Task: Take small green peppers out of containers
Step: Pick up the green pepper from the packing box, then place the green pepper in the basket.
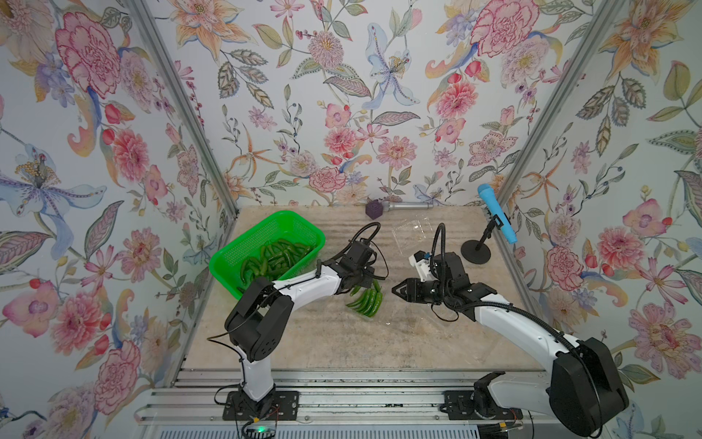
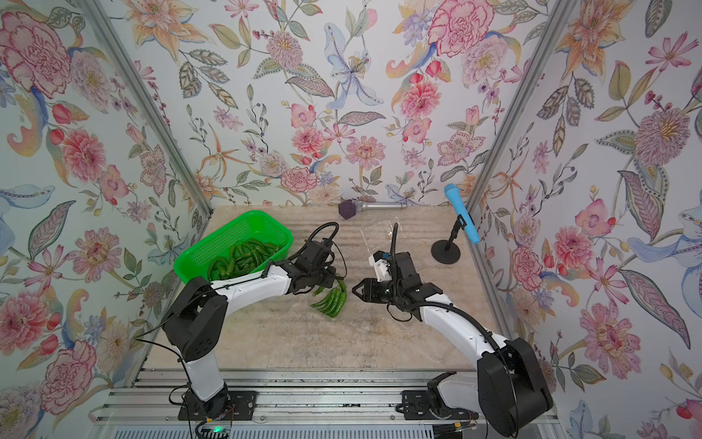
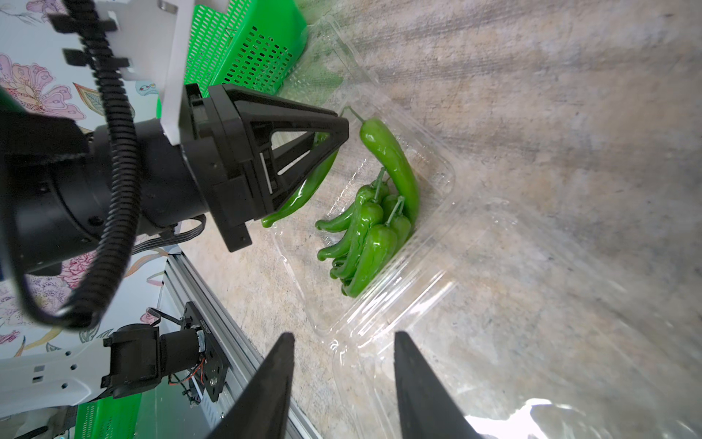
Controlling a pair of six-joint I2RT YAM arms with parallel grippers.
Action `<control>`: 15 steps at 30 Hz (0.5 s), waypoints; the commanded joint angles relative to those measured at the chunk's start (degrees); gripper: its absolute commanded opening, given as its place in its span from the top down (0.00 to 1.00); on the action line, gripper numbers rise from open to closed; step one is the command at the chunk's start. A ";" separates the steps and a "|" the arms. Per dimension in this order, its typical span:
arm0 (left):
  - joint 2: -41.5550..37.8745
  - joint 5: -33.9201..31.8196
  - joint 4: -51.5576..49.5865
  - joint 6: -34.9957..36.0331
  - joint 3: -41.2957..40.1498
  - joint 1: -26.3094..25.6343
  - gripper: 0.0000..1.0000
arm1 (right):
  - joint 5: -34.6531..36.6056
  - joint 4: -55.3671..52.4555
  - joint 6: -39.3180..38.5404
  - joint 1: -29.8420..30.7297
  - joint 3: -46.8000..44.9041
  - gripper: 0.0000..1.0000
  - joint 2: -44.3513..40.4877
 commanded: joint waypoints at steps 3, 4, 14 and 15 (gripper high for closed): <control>-5.68 -2.59 -0.99 -0.59 -1.46 0.61 0.99 | -0.93 0.25 -0.87 -0.27 1.81 0.55 0.73; -6.82 -2.91 -1.21 -0.69 -1.62 0.74 0.99 | -1.02 0.36 -0.92 -0.21 1.97 0.55 0.83; -21.20 -0.25 -2.17 -3.16 -5.54 12.55 0.93 | -1.73 1.58 -0.66 0.40 3.42 0.55 3.08; -22.32 0.13 -2.74 -3.40 -5.66 14.92 0.93 | -1.75 1.78 -0.56 0.52 3.56 0.55 3.34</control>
